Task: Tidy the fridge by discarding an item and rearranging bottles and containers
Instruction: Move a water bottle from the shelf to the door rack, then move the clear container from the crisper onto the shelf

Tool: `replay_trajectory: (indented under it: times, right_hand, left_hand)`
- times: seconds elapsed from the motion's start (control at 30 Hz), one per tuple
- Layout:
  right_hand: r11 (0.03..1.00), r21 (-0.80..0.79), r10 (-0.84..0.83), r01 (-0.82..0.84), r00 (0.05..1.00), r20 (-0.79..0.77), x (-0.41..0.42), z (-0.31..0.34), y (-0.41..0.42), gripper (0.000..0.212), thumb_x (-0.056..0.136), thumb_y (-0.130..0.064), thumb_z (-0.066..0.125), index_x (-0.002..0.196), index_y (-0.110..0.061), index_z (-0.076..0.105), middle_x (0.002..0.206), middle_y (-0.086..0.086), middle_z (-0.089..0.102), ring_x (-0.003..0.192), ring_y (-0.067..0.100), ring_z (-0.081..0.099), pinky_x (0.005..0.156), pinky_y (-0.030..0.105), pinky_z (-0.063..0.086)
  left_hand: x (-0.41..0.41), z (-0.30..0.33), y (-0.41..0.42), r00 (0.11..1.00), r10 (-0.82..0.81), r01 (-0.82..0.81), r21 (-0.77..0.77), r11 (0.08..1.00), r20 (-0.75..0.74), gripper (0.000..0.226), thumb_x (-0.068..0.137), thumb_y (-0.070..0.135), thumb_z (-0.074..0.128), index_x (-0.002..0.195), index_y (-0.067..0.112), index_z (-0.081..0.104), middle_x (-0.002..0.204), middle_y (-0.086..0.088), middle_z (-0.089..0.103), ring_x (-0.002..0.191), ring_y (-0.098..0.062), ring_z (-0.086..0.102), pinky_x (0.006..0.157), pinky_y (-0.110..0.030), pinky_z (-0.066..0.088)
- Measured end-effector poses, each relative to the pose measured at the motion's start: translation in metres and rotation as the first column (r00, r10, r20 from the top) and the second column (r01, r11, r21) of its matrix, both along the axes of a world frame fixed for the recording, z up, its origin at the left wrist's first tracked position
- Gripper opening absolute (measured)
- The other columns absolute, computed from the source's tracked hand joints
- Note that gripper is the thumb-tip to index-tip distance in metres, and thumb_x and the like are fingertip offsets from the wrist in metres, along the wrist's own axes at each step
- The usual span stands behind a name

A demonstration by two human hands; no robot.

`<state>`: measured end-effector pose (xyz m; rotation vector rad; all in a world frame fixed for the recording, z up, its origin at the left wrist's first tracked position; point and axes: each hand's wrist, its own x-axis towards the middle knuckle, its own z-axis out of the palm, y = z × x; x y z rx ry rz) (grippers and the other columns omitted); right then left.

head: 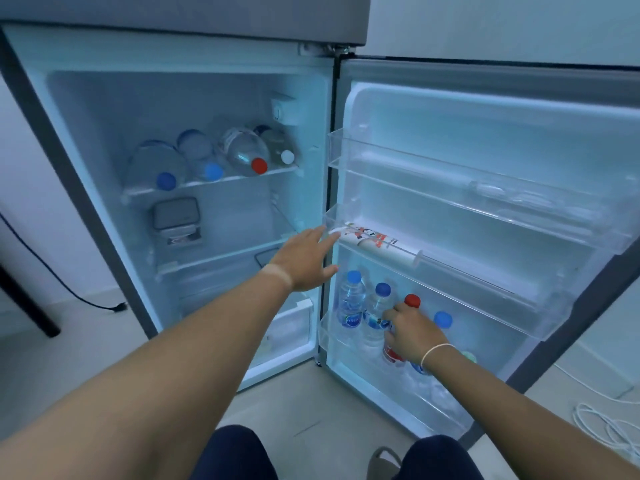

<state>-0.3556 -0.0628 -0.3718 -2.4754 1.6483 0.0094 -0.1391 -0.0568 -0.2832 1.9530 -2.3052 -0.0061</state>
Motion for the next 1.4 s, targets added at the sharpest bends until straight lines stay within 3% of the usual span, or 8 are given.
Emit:
replay_trajectory:
  times: [0.23,0.33,0.63,0.93,1.03,1.2,1.4]
  right_hand:
    - [0.997,0.079,0.015,-0.023,0.995,0.101,0.033,0.011,0.01,0.039,0.091,-0.019,0.046,0.129,-0.013,0.052,0.133,0.01,0.05,0.119,0.03,0.052,0.095,0.032,0.043]
    - [0.98,0.19,0.029,-0.063,0.984,0.178,0.091,-0.005,-0.008,0.04,0.091,-0.021,0.047,0.131,-0.015,0.052,0.136,0.011,0.049,0.123,0.031,0.05,0.102,0.034,0.042]
    - [0.934,0.354,-0.193,0.038,0.89,0.413,0.158,-0.056,-0.064,0.038,0.088,-0.019,0.056,0.125,-0.013,0.058,0.132,0.012,0.056,0.118,0.026,0.056,0.099,0.026,0.041]
    - [0.868,0.488,-0.405,0.091,0.699,0.589,0.236,-0.124,-0.144,0.041,0.088,-0.02,0.058,0.129,-0.015,0.054,0.137,0.008,0.054,0.122,0.024,0.053,0.096,0.025,0.04]
    - [0.859,0.5,-0.436,0.109,0.666,0.605,0.254,-0.141,-0.174,0.049,0.09,-0.024,0.056,0.137,-0.017,0.047,0.145,0.007,0.047,0.13,0.025,0.047,0.103,0.028,0.037]
    - [0.86,0.506,-0.392,0.066,0.721,0.571,0.269,-0.173,-0.213,0.052,0.096,-0.025,0.045,0.146,-0.019,0.032,0.156,0.001,0.027,0.141,0.021,0.032,0.114,0.03,0.026]
    - [0.868,0.481,-0.407,0.123,0.731,0.547,0.278,-0.197,-0.247,0.054,0.097,-0.025,0.042,0.148,-0.018,0.027,0.16,0.003,0.019,0.145,0.021,0.025,0.118,0.031,0.02]
  left_hand:
    - [0.024,-0.017,0.013,0.982,0.13,-0.115,0.111,0.987,-0.134,0.065,0.095,0.039,0.045,0.15,0.017,0.021,0.159,-0.01,0.021,0.146,-0.025,0.024,0.118,-0.034,0.022]
    - [0.074,-0.05,0.0,0.936,0.283,-0.238,0.213,0.948,-0.211,0.064,0.095,0.038,0.045,0.15,0.016,0.021,0.159,-0.01,0.023,0.146,-0.024,0.024,0.117,-0.031,0.021]
    - [0.117,-0.137,-0.037,0.786,0.478,-0.344,0.364,0.866,-0.393,0.06,0.097,0.036,0.043,0.149,0.012,0.026,0.156,-0.011,0.03,0.145,-0.022,0.028,0.116,-0.026,0.02]
    - [0.165,-0.212,-0.118,0.493,0.658,-0.453,0.478,0.753,-0.569,0.059,0.096,0.033,0.045,0.149,0.012,0.027,0.157,-0.009,0.029,0.145,-0.022,0.029,0.12,-0.03,0.022]
    - [0.176,-0.234,-0.142,0.401,0.69,-0.473,0.508,0.72,-0.603,0.059,0.097,0.035,0.043,0.149,0.012,0.027,0.157,-0.009,0.03,0.145,-0.023,0.03,0.119,-0.031,0.023]
    - [0.184,-0.263,-0.175,0.24,0.724,-0.461,0.581,0.671,-0.646,0.06,0.096,0.037,0.043,0.148,0.013,0.027,0.157,-0.01,0.03,0.144,-0.025,0.03,0.12,-0.034,0.024]
    - [0.192,-0.285,-0.202,0.155,0.745,-0.469,0.616,0.633,-0.648,0.058,0.096,0.038,0.042,0.148,0.015,0.029,0.157,-0.006,0.03,0.144,-0.023,0.03,0.117,-0.027,0.022]
